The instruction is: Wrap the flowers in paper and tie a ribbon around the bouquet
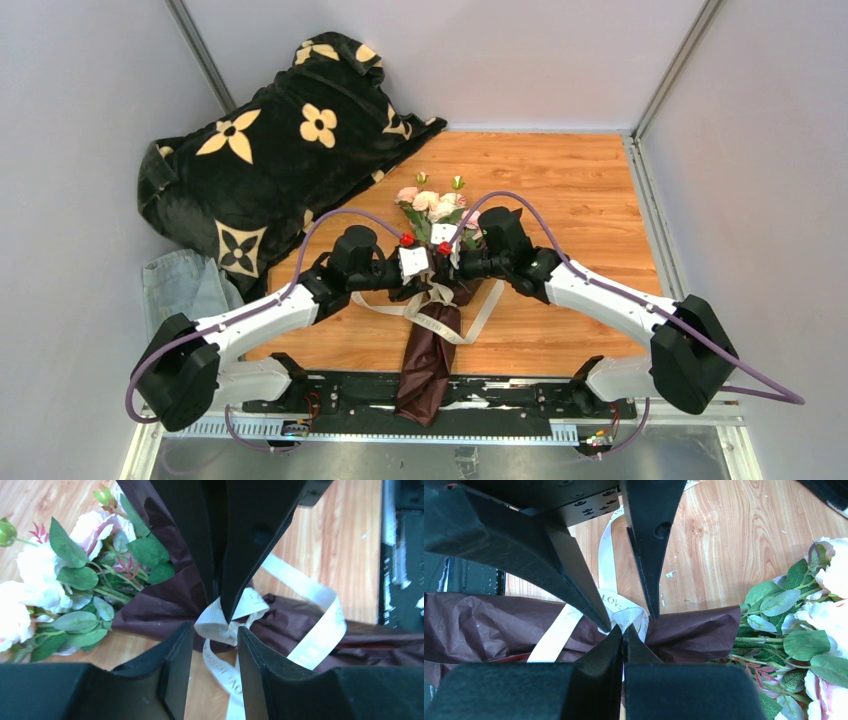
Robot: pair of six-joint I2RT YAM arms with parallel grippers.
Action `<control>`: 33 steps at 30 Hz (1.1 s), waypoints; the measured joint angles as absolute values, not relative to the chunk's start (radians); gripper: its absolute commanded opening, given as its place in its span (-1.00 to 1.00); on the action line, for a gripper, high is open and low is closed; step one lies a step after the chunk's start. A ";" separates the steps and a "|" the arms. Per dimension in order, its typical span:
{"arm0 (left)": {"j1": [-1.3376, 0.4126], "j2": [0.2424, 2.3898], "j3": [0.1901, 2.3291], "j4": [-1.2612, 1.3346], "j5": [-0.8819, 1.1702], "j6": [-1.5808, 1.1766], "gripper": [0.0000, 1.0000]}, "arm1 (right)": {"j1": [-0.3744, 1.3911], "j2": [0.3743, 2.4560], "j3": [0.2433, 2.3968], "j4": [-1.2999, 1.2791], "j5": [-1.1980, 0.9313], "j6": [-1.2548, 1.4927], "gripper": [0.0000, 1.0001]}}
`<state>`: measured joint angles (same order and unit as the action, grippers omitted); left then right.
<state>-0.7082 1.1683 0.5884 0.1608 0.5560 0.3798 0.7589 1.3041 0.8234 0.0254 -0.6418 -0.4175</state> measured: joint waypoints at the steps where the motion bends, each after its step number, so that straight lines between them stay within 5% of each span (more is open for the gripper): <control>1: -0.708 1.171 0.588 0.155 0.550 0.382 -0.02 | 0.759 1.304 0.823 0.022 -0.642 -0.418 -1.00; 9: -0.698 1.190 0.540 0.187 0.464 0.244 -0.13 | 0.759 1.304 0.823 0.019 -0.642 -0.407 -1.00; 16: -0.696 1.197 0.496 0.275 0.509 0.140 0.00 | 0.759 1.304 0.819 0.022 -0.642 -0.400 -1.00; 22: -0.696 1.210 0.497 0.344 0.531 0.133 -0.63 | 0.759 1.304 0.819 0.022 -0.647 -0.400 -1.00; 29: -0.696 1.230 0.497 0.374 0.564 0.151 -1.00 | 0.759 1.304 0.819 0.022 -0.653 -0.400 -0.98; 33: -0.696 1.233 0.497 0.376 0.569 0.154 -1.00 | 0.759 1.303 0.820 0.013 -0.654 -0.401 -0.44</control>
